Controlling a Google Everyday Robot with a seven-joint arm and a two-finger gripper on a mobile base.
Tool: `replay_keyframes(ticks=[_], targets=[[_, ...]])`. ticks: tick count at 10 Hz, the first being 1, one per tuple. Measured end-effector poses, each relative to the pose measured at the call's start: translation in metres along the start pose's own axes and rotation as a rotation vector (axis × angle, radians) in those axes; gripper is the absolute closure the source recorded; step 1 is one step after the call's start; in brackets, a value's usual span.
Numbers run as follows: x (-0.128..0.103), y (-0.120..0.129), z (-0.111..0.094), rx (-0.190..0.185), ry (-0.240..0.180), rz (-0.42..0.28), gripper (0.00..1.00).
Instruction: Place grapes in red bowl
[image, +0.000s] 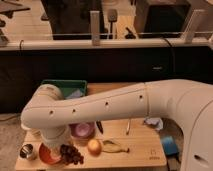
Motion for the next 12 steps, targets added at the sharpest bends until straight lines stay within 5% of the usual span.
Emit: replay_keyframes(ticks=[6, 8, 10, 12], targets=[[0.060, 0.017, 0.010, -0.023, 0.070, -0.107, 1.00], [0.072, 0.012, 0.015, 0.025, 0.115, -0.144, 1.00], [0.080, 0.008, 0.020, 0.113, 0.175, -0.166, 1.00], [0.093, -0.002, 0.025, 0.148, 0.214, -0.189, 1.00]])
